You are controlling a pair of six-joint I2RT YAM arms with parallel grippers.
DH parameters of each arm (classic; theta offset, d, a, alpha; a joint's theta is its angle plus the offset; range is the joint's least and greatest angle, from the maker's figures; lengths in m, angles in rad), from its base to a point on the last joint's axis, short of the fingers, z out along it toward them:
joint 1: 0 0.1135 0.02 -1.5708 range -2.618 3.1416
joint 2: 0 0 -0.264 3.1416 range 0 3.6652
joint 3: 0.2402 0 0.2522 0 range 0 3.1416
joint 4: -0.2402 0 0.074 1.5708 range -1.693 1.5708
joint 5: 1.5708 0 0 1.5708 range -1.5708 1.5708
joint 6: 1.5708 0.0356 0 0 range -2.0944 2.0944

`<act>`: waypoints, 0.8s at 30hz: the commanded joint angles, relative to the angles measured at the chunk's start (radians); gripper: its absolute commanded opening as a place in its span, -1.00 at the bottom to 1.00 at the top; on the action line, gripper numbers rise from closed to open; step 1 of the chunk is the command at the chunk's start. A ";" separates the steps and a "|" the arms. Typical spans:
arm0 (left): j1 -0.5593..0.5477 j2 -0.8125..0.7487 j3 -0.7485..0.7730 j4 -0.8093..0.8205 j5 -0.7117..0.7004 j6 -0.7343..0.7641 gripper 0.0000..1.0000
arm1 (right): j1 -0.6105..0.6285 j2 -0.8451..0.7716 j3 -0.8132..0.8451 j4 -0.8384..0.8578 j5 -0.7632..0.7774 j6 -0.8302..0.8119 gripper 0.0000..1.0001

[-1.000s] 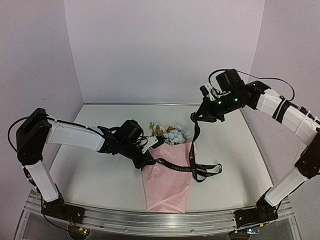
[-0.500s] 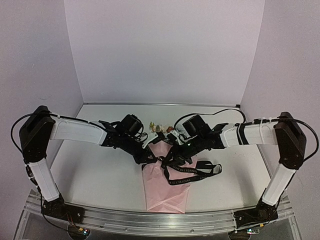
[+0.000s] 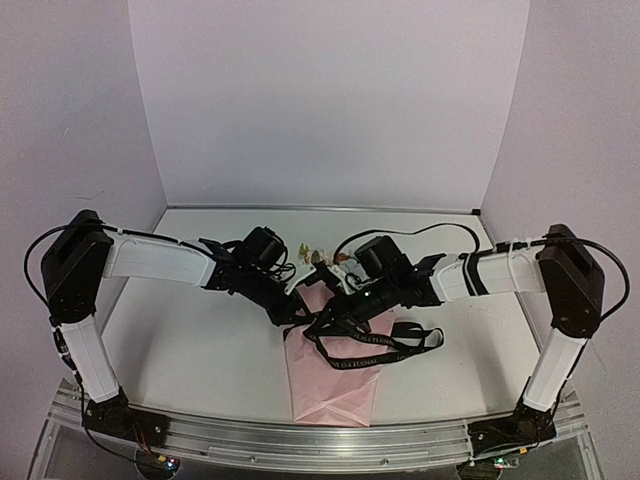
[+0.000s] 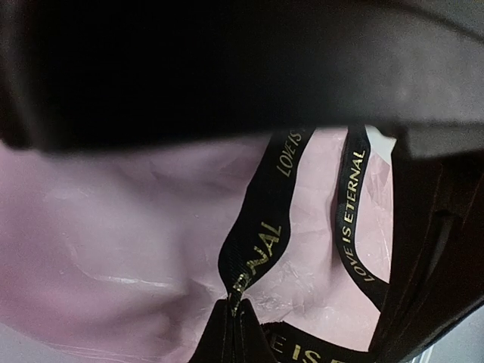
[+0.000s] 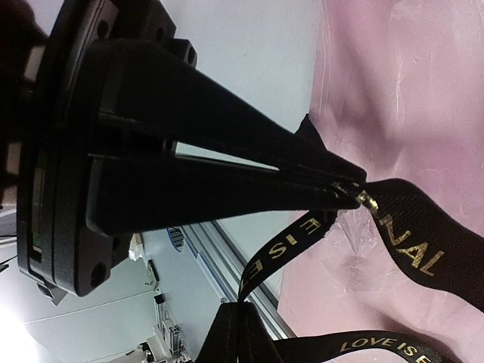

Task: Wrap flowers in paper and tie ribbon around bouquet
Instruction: Cross the ribbon over the folded bouquet.

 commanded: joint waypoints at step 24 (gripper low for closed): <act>0.005 0.035 0.047 -0.051 0.039 -0.043 -0.95 | 0.038 0.102 0.168 -0.342 0.538 -0.245 -0.94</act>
